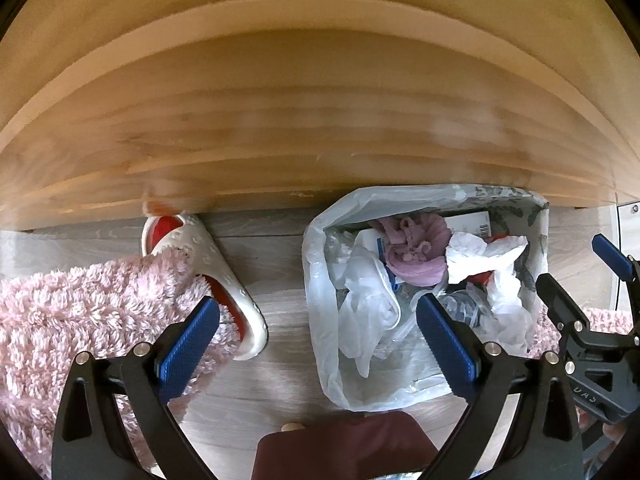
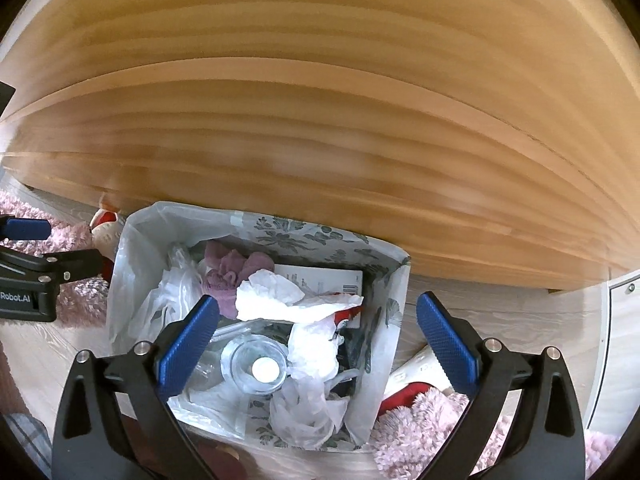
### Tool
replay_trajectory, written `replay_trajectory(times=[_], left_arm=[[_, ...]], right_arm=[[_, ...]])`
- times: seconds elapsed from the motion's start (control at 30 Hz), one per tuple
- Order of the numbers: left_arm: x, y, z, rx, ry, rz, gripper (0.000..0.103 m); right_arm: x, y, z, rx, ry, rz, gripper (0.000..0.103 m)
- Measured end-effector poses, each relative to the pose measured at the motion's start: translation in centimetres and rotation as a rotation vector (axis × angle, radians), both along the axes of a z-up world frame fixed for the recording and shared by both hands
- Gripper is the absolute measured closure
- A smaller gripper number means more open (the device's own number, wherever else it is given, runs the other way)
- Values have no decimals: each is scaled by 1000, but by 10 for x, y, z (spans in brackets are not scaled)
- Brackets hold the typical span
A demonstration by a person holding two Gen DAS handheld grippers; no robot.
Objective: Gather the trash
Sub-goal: 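Raise both open tools out of the trash bag back over the bed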
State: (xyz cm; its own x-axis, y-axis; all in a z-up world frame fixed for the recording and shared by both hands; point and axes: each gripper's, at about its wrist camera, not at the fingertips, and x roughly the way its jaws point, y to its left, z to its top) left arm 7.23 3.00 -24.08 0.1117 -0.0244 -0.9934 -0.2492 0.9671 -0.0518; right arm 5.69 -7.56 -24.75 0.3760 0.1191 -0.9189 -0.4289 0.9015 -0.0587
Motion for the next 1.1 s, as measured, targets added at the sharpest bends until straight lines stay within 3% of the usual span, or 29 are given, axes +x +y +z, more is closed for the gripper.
replay_trajectory(times=[0.37,0.73,1.1], left_arm=[[-7,-10,24,-16,-79,-53,7],[-17,-21,73,25,-252,-131,7],[-32,-24,133,-42,-487,-182,8]], right_arm=[[-12,-6,21,26,-43,-2,8],[-29,-15,59,75,-165,-10,8],[-48,-35,111,186,-343,-60,8]])
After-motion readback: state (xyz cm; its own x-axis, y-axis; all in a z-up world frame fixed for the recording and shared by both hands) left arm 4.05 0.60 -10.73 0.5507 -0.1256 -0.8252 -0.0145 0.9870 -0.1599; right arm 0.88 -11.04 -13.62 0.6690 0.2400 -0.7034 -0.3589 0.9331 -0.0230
